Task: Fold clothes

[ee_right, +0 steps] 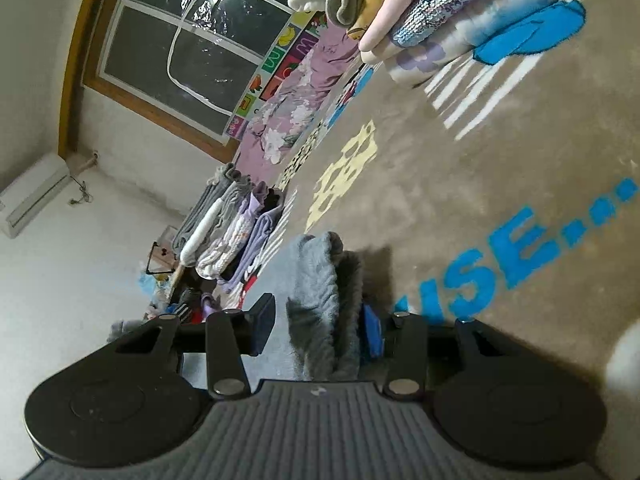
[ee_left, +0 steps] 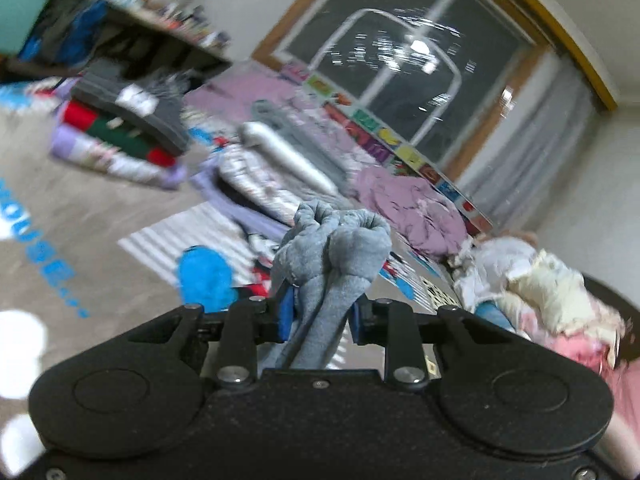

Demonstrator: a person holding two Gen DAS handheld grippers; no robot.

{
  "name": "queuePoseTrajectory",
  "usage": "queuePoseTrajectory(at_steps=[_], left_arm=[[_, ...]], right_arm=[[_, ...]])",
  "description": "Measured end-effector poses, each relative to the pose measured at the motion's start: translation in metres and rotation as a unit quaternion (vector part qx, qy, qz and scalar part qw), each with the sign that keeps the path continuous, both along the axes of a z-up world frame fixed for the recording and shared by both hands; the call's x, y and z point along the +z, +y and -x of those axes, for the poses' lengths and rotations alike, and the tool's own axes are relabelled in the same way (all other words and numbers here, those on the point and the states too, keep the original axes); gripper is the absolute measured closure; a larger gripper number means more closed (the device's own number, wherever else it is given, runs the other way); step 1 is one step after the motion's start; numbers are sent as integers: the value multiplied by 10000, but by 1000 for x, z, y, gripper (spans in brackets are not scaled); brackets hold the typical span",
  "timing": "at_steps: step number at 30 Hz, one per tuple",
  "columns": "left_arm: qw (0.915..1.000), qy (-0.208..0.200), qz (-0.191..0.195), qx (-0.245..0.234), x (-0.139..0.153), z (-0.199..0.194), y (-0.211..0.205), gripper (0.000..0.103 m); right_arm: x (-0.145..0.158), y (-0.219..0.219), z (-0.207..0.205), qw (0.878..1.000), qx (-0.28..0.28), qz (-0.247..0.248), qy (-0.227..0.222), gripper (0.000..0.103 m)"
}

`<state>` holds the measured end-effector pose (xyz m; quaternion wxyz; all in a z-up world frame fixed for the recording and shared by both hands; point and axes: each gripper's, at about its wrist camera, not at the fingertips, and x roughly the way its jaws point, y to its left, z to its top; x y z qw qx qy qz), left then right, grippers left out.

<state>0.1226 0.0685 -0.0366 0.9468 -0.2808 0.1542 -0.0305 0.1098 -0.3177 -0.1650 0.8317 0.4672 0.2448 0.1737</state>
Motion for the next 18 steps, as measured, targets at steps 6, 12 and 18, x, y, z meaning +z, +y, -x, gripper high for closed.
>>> queuePoseTrajectory(at_steps=[6, 12, 18], left_arm=[[9953, -195, -906, -292, 12, -5, -73, 78], [9871, -253, -1410, -716, 6, -5, -129, 78], [9753, -339, -1956, -970, -4, -5, -179, 78]], right_arm=[[-3, -5, 1, 9996, 39, -279, 28, 56], [-4, -9, 0, 9989, 58, -464, 56, 56], [-9, -17, 2, 9968, 30, -790, 75, 56]])
